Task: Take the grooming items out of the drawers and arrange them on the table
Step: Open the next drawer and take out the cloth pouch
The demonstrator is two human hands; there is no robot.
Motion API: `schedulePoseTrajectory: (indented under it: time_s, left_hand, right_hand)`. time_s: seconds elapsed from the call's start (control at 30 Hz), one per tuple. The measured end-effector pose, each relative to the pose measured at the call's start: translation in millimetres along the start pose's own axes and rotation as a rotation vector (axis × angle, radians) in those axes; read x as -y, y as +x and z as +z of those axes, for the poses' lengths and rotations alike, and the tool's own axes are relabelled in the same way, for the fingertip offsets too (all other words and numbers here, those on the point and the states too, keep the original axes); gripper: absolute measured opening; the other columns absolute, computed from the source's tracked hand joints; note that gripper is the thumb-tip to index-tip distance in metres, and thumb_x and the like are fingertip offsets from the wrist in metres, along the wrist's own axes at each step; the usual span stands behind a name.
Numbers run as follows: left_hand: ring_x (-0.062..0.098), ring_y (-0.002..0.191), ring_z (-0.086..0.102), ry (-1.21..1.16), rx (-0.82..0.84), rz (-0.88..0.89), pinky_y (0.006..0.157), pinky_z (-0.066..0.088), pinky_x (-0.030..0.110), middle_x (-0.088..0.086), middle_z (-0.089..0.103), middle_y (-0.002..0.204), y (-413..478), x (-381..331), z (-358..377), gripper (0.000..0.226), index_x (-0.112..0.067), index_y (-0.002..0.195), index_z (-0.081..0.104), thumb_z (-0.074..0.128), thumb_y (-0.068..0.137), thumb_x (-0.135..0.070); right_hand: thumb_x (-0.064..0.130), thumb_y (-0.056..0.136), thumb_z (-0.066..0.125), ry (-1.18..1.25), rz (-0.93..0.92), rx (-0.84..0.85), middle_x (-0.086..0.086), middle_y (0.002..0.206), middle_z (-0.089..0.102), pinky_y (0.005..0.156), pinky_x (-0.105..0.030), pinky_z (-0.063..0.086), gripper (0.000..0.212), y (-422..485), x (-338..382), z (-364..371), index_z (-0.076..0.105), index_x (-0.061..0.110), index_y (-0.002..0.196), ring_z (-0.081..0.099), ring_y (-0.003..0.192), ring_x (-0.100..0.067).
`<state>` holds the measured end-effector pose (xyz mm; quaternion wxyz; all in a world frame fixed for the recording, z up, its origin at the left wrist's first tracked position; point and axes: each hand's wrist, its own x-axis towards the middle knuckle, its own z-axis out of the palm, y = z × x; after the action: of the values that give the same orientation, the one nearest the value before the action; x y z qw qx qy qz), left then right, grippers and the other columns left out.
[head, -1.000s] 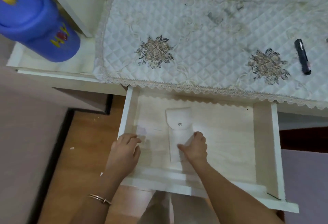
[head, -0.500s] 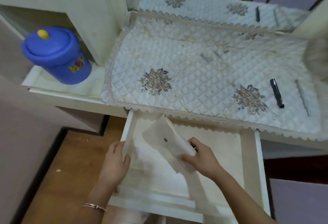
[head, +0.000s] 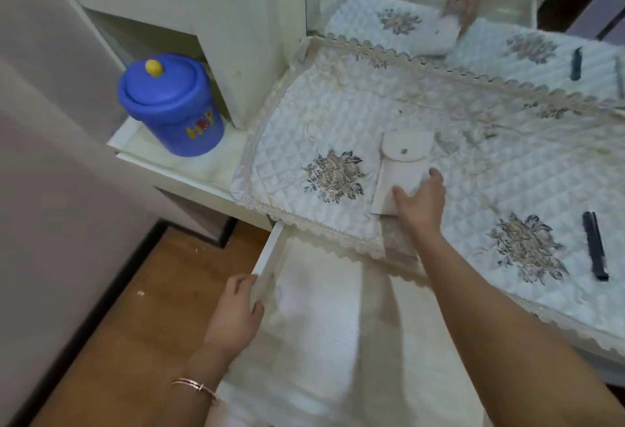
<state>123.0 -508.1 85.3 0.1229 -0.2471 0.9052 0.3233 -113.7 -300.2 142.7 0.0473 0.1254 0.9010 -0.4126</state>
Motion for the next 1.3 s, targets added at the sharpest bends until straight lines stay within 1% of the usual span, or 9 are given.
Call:
schedulePoseTrajectory:
  time_s: [0.13,0.37,0.63,0.8,0.87,1.0,1.1,1.17,1.3]
  left_hand:
    - [0.014,0.109,0.049,-0.021,-0.007,0.011,0.089,0.039,0.020,0.000,0.030,0.138,-1.7,3.1,2.5,0.049,-0.013,0.138,0.035,0.048,0.091,-0.016]
    - [0.007,0.109,0.041,-0.039,0.048,0.023,0.093,0.040,0.021,-0.005,0.022,0.144,-7.9,6.3,0.7,0.054,-0.014,0.141,0.029,0.049,0.091,-0.016]
    - [0.029,0.114,0.052,0.023,0.141,0.066,0.097,0.045,0.035,-0.005,0.015,0.152,-19.2,21.7,-0.9,0.053,-0.016,0.141,0.030,0.050,0.091,-0.022]
    - [0.024,0.132,0.035,0.062,0.080,0.189,0.111,0.030,0.038,0.005,0.036,0.144,-47.3,48.0,4.9,0.040,-0.013,0.126,0.052,0.057,0.087,-0.020]
    - [0.028,0.131,0.037,0.144,0.050,0.274,0.109,0.026,0.039,0.005,0.051,0.134,-63.9,57.3,7.4,0.039,-0.014,0.115,0.062,0.055,0.084,-0.036]
    - [0.010,0.114,0.049,0.159,0.230,0.394,0.105,0.026,0.027,-0.012,0.062,0.113,-90.9,67.7,14.8,0.084,-0.024,0.107,0.065,0.023,0.063,-0.082]
    - [0.010,0.102,0.058,0.193,0.178,0.491,0.099,0.029,0.025,-0.012,0.068,0.106,-96.4,71.8,17.4,0.075,-0.026,0.105,0.067,0.026,0.066,-0.075]
    - [0.010,0.111,0.055,0.201,0.241,0.477,0.101,0.029,0.026,-0.013,0.064,0.113,-93.9,68.6,12.6,0.068,-0.027,0.111,0.063,0.031,0.068,-0.068]
    - [0.004,0.112,0.053,0.220,0.251,0.501,0.095,0.035,0.021,-0.017,0.061,0.118,-84.5,64.5,7.1,0.033,-0.030,0.114,0.060,0.060,0.083,-0.042]
  right_hand:
    - [0.034,0.080,0.064,-0.323,-0.199,0.096,-0.014,0.150,0.020,0.107,-0.050,0.024,0.071,-14.3,-24.5,7.7,0.028,0.015,0.138,0.016,0.135,-0.033]
    - [0.035,0.087,0.056,-0.388,-0.276,0.179,-0.013,0.154,0.015,0.110,-0.048,0.023,0.064,-12.3,-36.4,7.8,0.026,0.017,0.141,0.010,0.139,-0.031]
    - [0.027,0.084,0.059,-0.460,-0.295,0.213,-0.014,0.147,0.030,0.109,-0.045,0.026,0.057,-61.2,-53.9,-4.8,0.037,0.015,0.135,0.026,0.134,-0.032]
    - [0.022,0.083,0.063,-0.460,-0.268,0.204,-0.017,0.139,0.044,0.102,-0.047,0.036,0.052,-188.7,-128.5,-30.1,0.046,0.011,0.131,0.042,0.126,-0.034]
    - [0.037,0.085,0.056,-0.465,-0.156,0.244,-0.012,0.133,0.051,0.099,-0.042,0.040,0.048,-237.0,-155.4,-38.4,0.051,0.012,0.127,0.048,0.121,-0.031]
    - [0.076,0.076,0.024,-0.467,-0.061,0.232,-0.002,0.105,0.069,0.087,-0.034,0.047,0.078,-309.6,-191.1,-40.7,0.067,0.016,0.103,0.064,0.096,-0.023]
    - [0.057,0.075,0.059,-0.584,-0.144,0.161,0.005,0.093,0.072,0.085,-0.033,0.052,0.044,-336.3,-206.0,-37.4,0.069,0.019,0.096,0.069,0.089,-0.017]
    - [0.036,0.058,0.084,-0.615,-0.155,0.114,0.005,0.090,0.073,0.078,-0.037,0.055,0.042,-336.8,-204.1,-33.6,0.069,0.020,0.093,0.070,0.087,-0.017]
    - [0.032,0.066,0.080,-0.613,-0.070,0.127,0.008,0.088,0.072,0.081,-0.037,0.050,0.027,-327.0,-193.0,-32.9,0.069,0.023,0.088,0.067,0.088,-0.016]
